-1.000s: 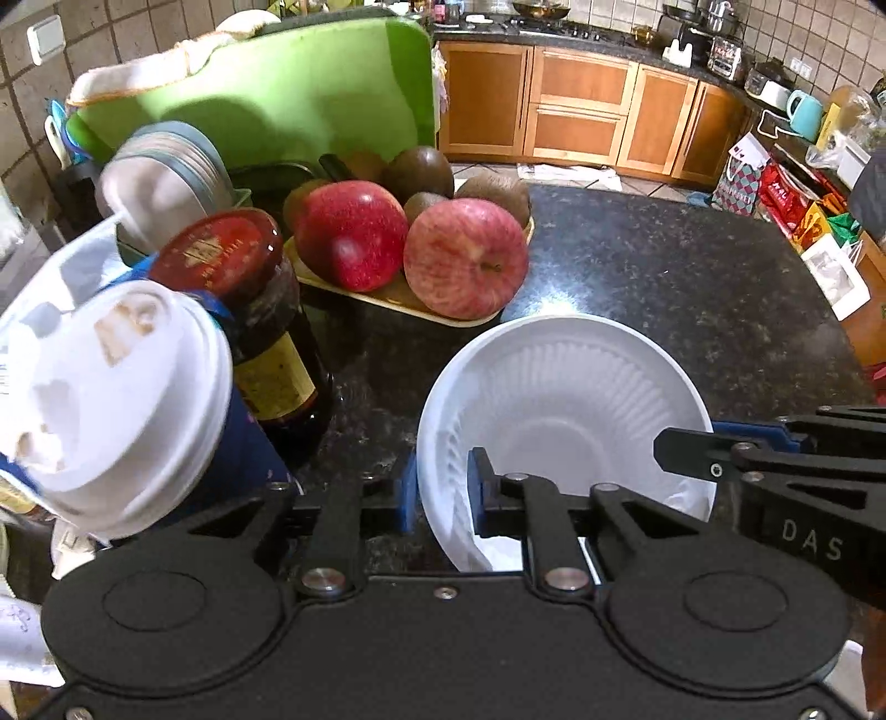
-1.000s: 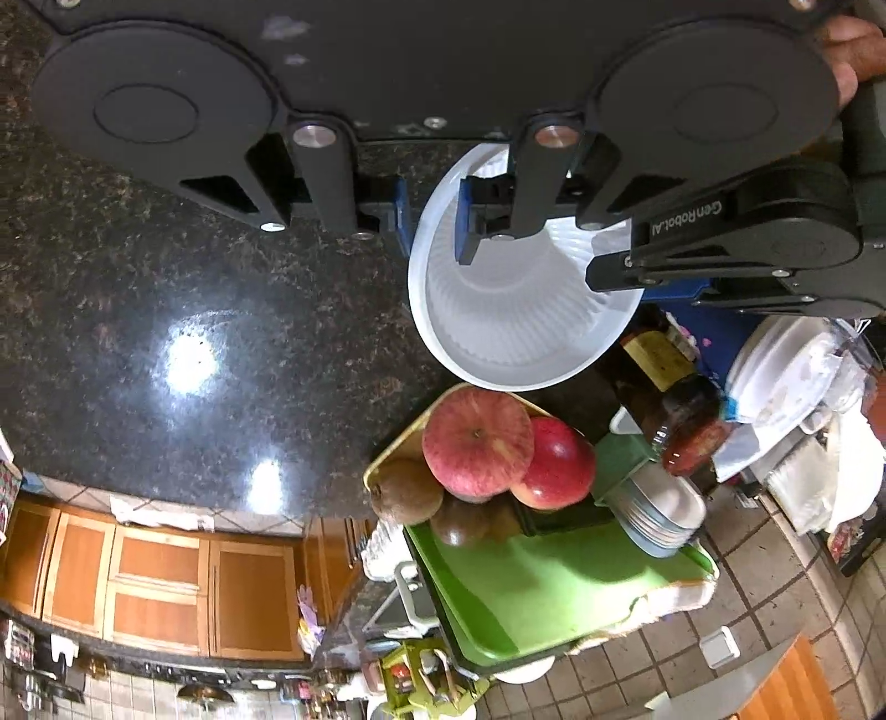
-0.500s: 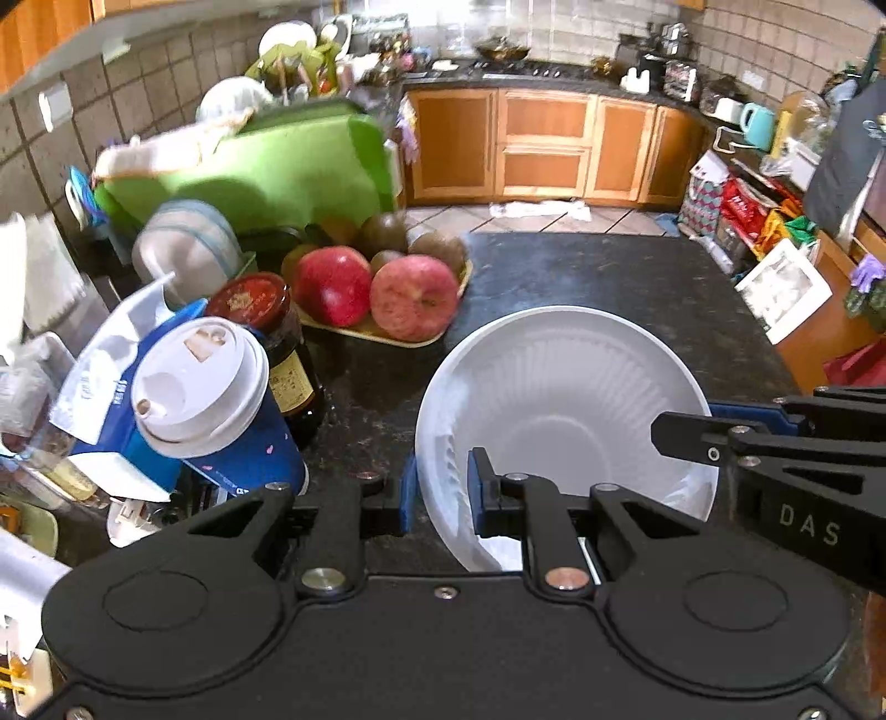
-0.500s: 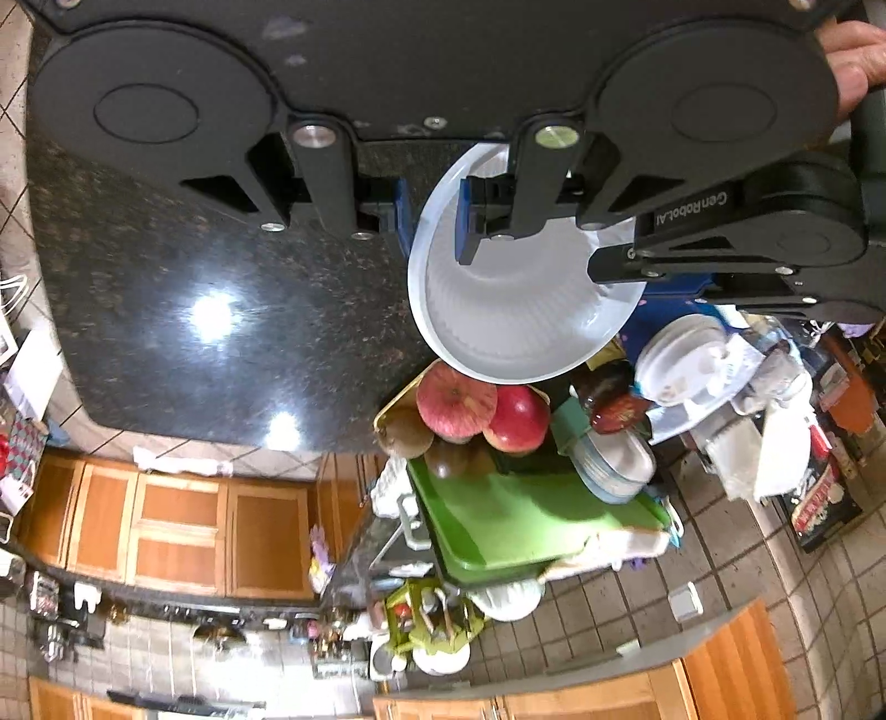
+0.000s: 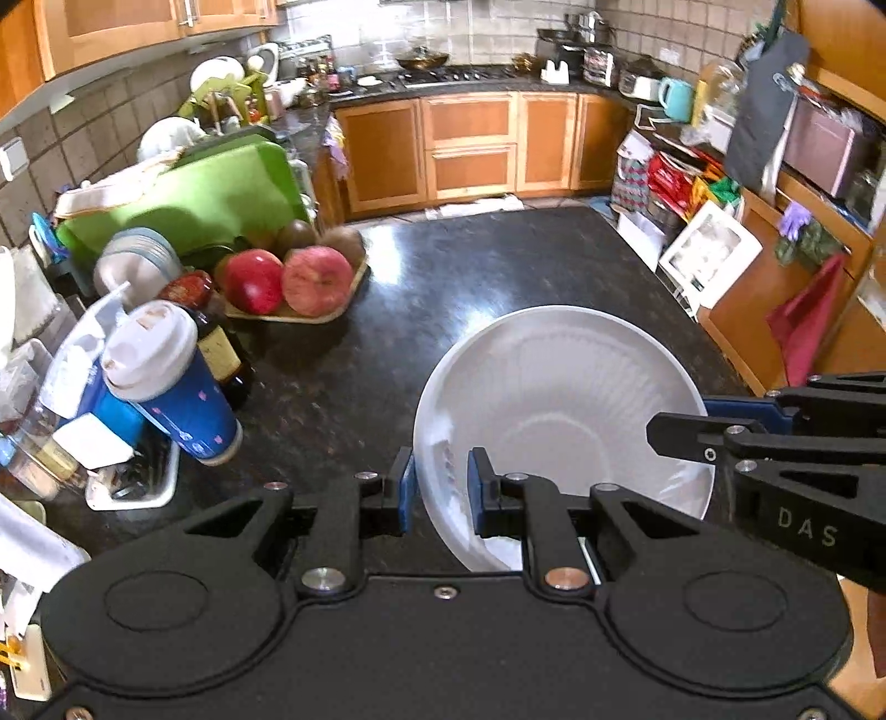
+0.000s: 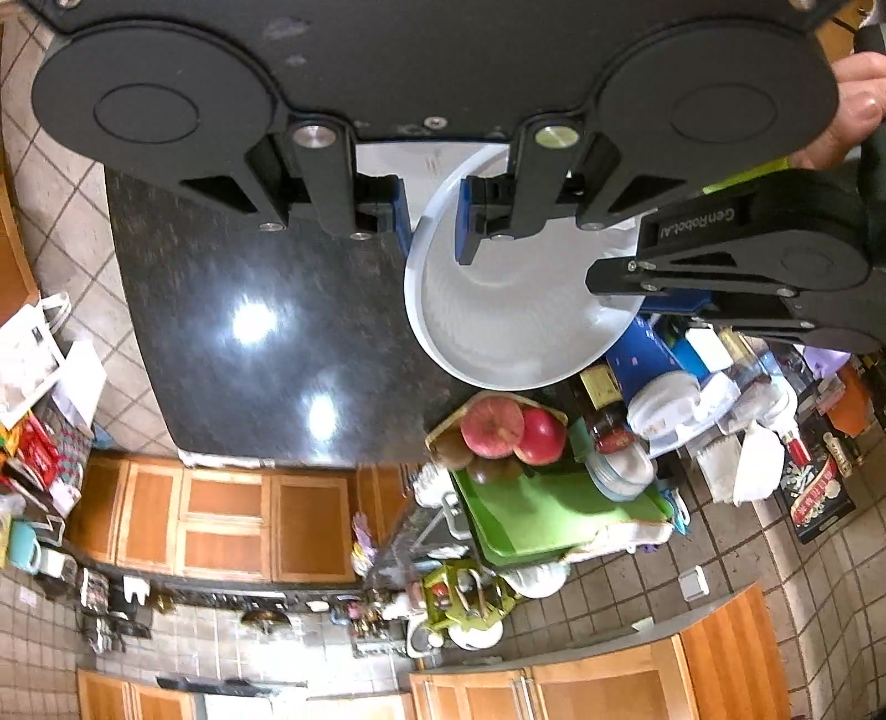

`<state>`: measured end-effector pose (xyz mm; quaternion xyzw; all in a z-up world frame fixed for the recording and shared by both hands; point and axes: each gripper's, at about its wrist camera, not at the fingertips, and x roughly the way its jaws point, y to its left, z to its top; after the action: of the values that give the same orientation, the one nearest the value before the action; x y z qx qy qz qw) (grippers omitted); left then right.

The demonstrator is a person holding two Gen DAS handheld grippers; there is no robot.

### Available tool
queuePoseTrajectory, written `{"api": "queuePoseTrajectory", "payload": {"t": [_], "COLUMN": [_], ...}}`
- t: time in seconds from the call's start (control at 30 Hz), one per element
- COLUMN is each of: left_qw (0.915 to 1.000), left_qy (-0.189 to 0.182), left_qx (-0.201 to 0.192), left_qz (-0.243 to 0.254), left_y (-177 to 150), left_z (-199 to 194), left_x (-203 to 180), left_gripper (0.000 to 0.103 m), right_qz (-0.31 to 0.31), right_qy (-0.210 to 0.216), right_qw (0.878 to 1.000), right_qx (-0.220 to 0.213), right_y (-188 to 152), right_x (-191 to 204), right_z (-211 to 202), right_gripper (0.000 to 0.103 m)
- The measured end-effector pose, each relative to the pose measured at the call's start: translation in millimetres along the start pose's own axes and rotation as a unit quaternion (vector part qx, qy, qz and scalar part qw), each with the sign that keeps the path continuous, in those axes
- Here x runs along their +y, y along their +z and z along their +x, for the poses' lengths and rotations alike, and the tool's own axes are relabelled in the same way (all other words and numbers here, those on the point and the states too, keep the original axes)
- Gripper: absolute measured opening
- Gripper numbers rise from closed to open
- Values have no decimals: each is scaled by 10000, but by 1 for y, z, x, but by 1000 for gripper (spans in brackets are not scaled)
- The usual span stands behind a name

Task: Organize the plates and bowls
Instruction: 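Lift the white bowl stack with the left tool off the counter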

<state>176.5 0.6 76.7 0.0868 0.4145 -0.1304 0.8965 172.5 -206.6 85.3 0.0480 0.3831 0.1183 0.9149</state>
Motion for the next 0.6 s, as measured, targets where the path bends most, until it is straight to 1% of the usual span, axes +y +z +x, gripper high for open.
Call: {"api": "queuePoseTrajectory", "payload": {"t": [0.2, 0.3, 0.43, 0.6], "left_qw": [9998, 9996, 9995, 9992], "left_qy": [-85, -107, -118, -144], "left_qx": [153, 231, 269, 374], "left_qz": [94, 95, 141, 64], "left_y": [-16, -21, -28, -32], "left_z": [10, 15, 20, 27], "left_x": [-17, -22, -27, -29], "left_gripper": [25, 25, 25, 25], "right_qz": [183, 238, 334, 387], "right_qy": [-154, -207, -216, -212], "right_qw": [9997, 9994, 9989, 9984], "right_qx": [103, 138, 242, 346], "right_y": [-30, -40, -46, -48], "right_x": [-10, -13, -19, -23], "right_z": [3, 7, 14, 23], "right_gripper": [20, 20, 20, 20]}}
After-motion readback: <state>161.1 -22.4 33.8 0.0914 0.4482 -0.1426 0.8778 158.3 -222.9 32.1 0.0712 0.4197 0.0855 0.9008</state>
